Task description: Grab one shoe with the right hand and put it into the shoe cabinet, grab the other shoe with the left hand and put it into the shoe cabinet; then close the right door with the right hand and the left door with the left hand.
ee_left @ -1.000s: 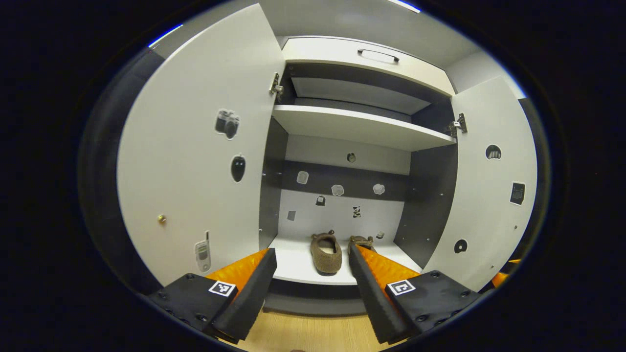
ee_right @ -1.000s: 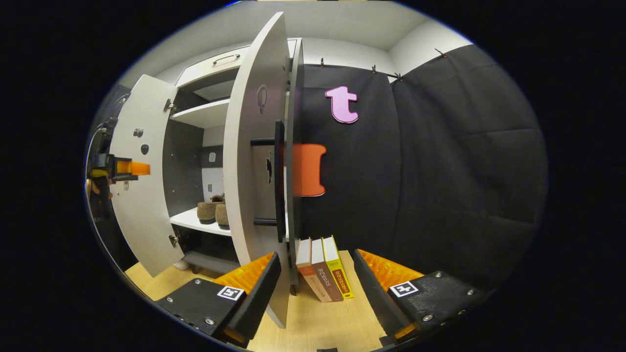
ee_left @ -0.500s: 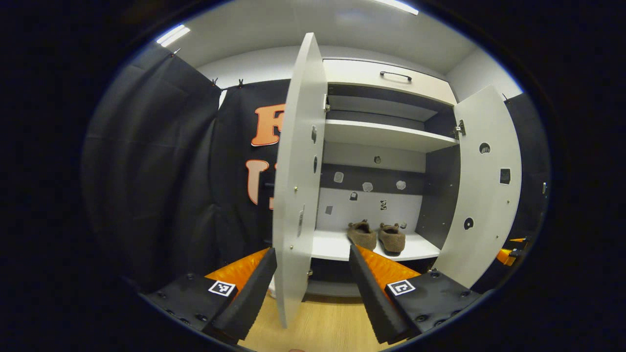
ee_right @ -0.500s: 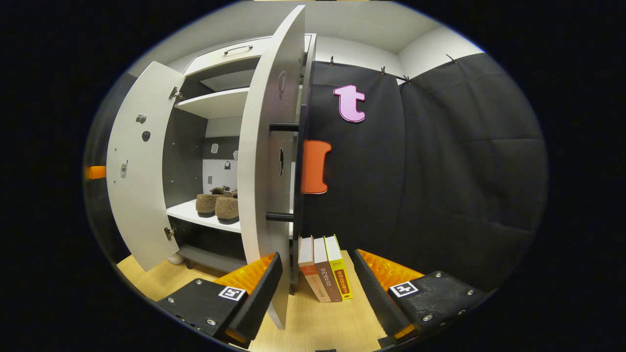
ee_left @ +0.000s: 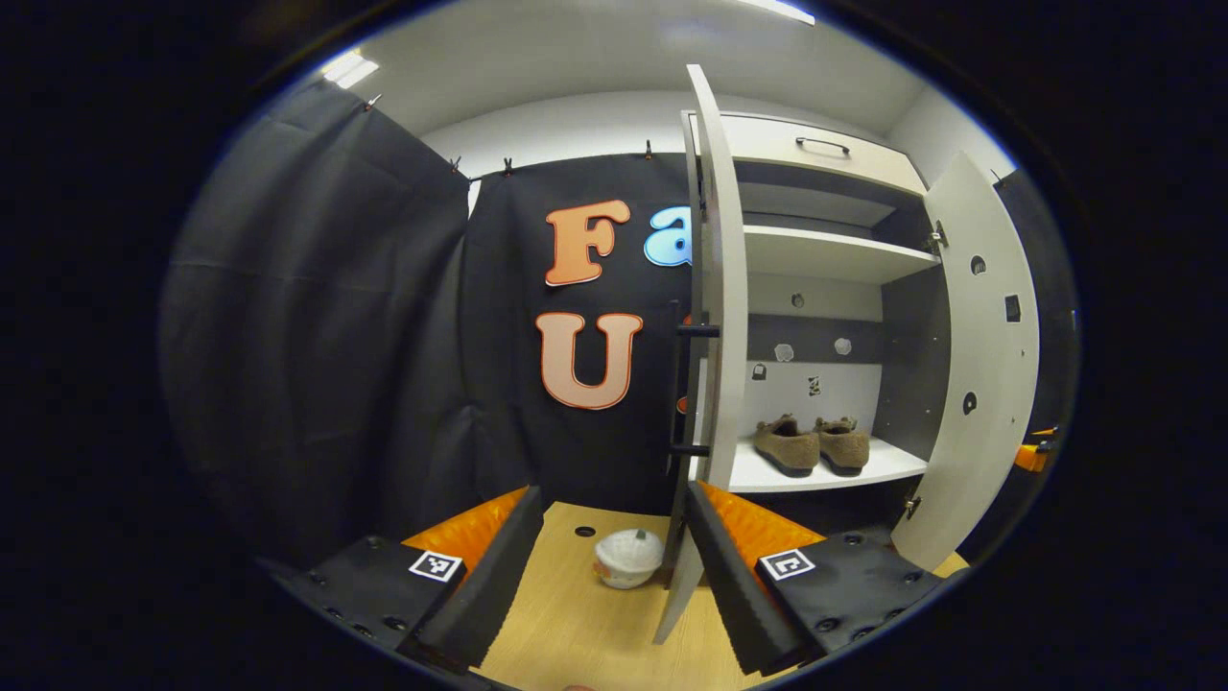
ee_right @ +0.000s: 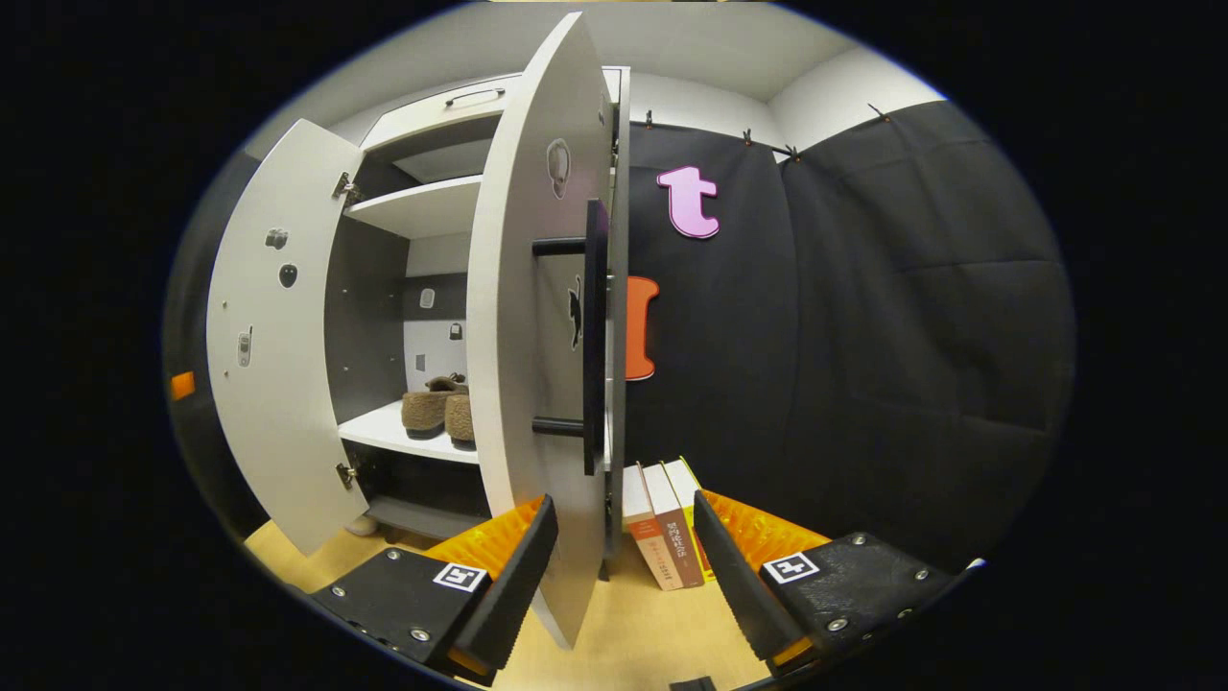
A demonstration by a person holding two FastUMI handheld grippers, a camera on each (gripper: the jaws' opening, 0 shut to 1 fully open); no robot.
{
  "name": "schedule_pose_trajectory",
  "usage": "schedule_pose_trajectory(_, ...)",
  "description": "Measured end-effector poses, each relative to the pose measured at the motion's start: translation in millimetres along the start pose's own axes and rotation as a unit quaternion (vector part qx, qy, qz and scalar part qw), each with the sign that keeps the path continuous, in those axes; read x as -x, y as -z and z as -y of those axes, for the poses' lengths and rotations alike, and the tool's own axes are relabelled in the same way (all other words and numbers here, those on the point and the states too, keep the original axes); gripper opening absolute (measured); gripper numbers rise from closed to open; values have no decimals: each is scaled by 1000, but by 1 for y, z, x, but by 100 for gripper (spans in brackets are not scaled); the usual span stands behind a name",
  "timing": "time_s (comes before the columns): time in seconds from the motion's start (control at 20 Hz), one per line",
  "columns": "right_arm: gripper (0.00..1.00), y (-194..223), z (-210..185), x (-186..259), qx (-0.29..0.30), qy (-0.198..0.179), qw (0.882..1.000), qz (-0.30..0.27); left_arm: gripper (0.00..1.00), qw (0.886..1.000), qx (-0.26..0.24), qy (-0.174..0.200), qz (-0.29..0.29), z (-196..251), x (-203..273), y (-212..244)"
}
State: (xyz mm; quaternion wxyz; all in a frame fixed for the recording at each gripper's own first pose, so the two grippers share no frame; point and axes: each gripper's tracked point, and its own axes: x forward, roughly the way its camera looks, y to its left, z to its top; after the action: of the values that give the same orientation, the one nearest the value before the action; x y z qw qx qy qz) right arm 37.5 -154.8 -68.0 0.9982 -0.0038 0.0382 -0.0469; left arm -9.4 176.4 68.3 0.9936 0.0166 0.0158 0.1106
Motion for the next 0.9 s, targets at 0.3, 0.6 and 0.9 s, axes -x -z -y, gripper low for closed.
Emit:
schedule_pose_trajectory(0.3,89,1,-42,-11,-16,-5,1000,7,97,1000,18,20,-9,-18,-20,17)
schedule_pose_trajectory(0.6,89,1,-76,-26,-17,-24,1000,6,94,998,32,45,-20,-17,-37,25)
schedule_pose_trajectory(0.9,86,-3,-103,-33,-36,-56,998,2,97,998,24,62,-22,-12,-55,26)
